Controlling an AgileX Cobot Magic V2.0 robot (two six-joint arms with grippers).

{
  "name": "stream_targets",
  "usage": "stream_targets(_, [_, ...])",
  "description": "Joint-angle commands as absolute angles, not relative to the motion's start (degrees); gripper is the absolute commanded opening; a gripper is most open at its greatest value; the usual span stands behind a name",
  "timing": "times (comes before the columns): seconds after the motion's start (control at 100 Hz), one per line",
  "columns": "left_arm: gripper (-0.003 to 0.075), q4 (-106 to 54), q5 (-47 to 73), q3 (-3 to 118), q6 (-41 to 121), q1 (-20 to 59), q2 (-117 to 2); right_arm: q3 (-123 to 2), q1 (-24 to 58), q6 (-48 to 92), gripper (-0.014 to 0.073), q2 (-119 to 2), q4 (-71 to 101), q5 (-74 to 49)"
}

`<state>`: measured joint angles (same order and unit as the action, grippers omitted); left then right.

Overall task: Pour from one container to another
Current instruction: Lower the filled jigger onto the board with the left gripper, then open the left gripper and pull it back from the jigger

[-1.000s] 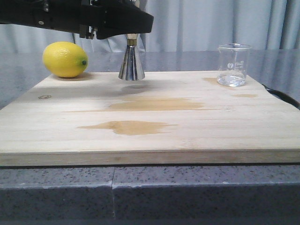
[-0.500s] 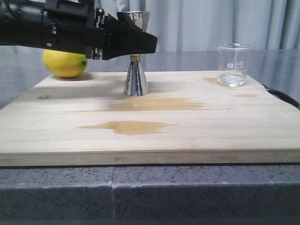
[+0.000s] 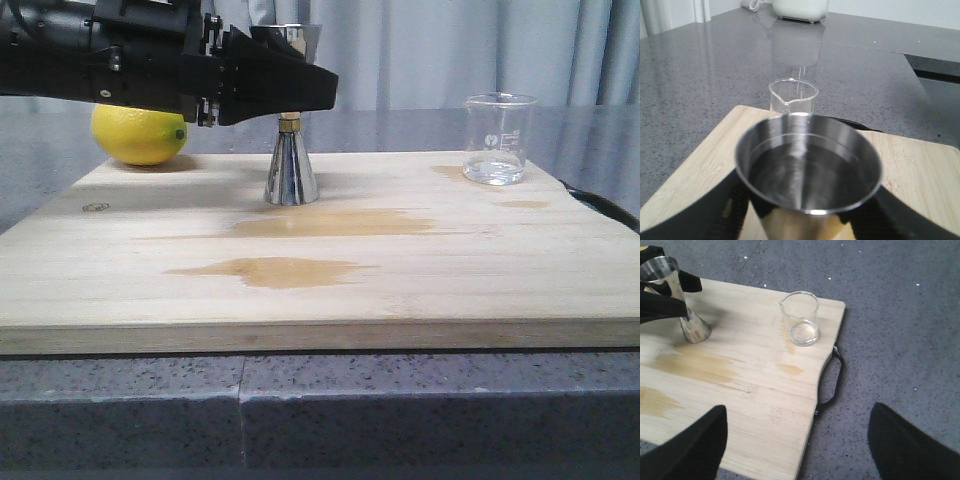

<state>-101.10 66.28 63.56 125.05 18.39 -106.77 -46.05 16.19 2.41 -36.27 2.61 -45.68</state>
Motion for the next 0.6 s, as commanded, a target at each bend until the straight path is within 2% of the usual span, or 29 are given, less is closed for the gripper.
stream_targets(0.0, [0.0536,-104.5,72.6,65.1,125.1,18.9,-104.3,-47.3,15.8,2.9,0.0501,-36.3,2.0,-41.4])
stream_targets(0.03, [0.0578,-103.9,72.1,65.1,125.1,18.8,-104.0,-47.3,15.8,2.9,0.0501,-36.3,2.0,-41.4])
stream_targets(0.12, [0.0633,-102.0,70.4,65.1,124.2,18.5,-103.0,-47.3,15.8,2.9,0.0501,-36.3,2.0,-41.4])
stream_targets(0.33, [0.0635,-88.8,57.3,65.1,112.6,18.4,-96.3,-47.3,15.8,2.9,0.0501,-36.3,2.0,-41.4])
stream_targets(0.59, [0.0629,-62.2,47.5,65.4,81.8,18.4,-82.0,-47.3,15.8,2.9,0.0501,-36.3,2.0,-41.4])
